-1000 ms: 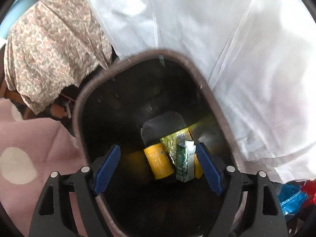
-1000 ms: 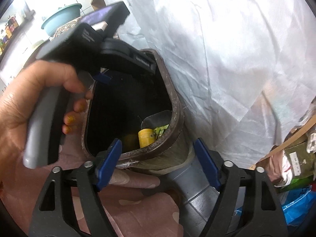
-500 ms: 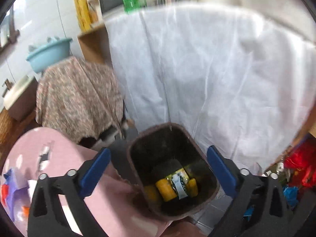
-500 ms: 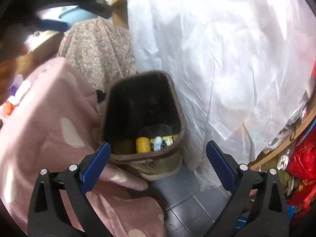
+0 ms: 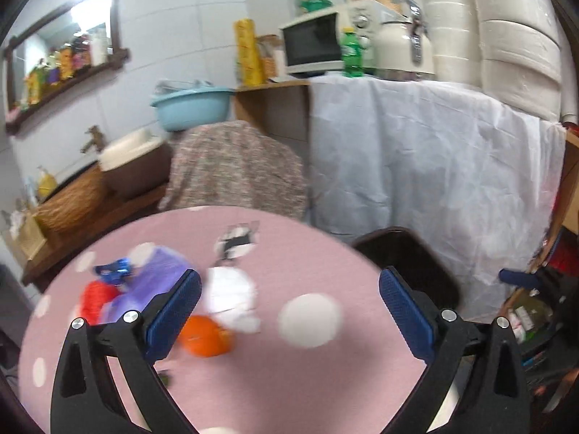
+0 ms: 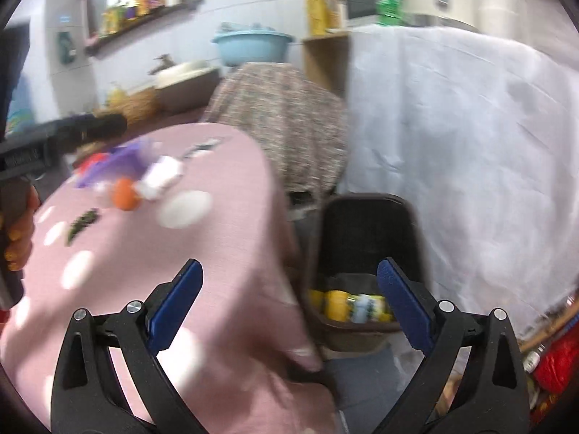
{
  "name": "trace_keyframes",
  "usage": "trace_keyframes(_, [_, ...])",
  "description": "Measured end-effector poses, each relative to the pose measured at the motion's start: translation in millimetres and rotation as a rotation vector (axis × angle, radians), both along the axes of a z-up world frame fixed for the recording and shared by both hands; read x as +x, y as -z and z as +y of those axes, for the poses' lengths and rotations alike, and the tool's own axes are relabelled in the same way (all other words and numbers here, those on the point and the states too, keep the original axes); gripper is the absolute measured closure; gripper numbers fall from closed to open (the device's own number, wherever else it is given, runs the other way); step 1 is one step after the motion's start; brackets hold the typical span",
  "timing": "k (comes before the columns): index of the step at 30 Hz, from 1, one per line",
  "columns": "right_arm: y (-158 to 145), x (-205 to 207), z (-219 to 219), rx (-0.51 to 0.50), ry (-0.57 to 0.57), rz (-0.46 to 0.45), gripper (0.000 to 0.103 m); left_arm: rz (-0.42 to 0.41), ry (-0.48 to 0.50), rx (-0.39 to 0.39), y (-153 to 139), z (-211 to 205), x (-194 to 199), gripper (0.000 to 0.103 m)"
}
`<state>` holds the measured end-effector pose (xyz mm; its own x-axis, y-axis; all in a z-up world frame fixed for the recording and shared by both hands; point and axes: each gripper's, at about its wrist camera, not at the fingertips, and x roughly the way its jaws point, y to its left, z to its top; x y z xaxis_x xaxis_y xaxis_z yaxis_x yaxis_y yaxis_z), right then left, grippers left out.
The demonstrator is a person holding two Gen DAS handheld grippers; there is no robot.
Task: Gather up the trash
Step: 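Move both tools back to the table toward the tissue and green vegetable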
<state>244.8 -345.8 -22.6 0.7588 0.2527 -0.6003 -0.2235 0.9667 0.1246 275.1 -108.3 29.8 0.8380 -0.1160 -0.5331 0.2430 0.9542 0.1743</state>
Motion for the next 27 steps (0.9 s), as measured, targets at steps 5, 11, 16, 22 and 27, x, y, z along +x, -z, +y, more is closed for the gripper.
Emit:
trace_keyframes(5, [-8.9,1.4,47.1,-0.006,-0.105,-0.012,0.007,0.003,-0.116,0.047,8.8,70.4,-15.2,0.005])
trace_keyframes(11, [-9.9,5.1,99.8,-0.048,-0.221,-0.006,0.007,0.035,-0.217,0.078,22.9,134.6,-24.9,0.005])
trace_keyframes(16, [-11.1,20.6,144.1,-0.1,-0.308,0.006,0.011,0.043,-0.257,0.06,27.2,169.1,-26.7,0.005])
trace_keyframes(22, [-5.1,57.8,182.1,-0.134,-0.359,0.052,0.037,0.066,-0.262,0.041,36.1,188.4,-24.2,0.012])
trace_keyframes(27, [2.0,87.6,199.6,-0.113,-0.358,0.097,0.047,0.088,-0.254,-0.017,39.5,196.0,-20.8,0.016])
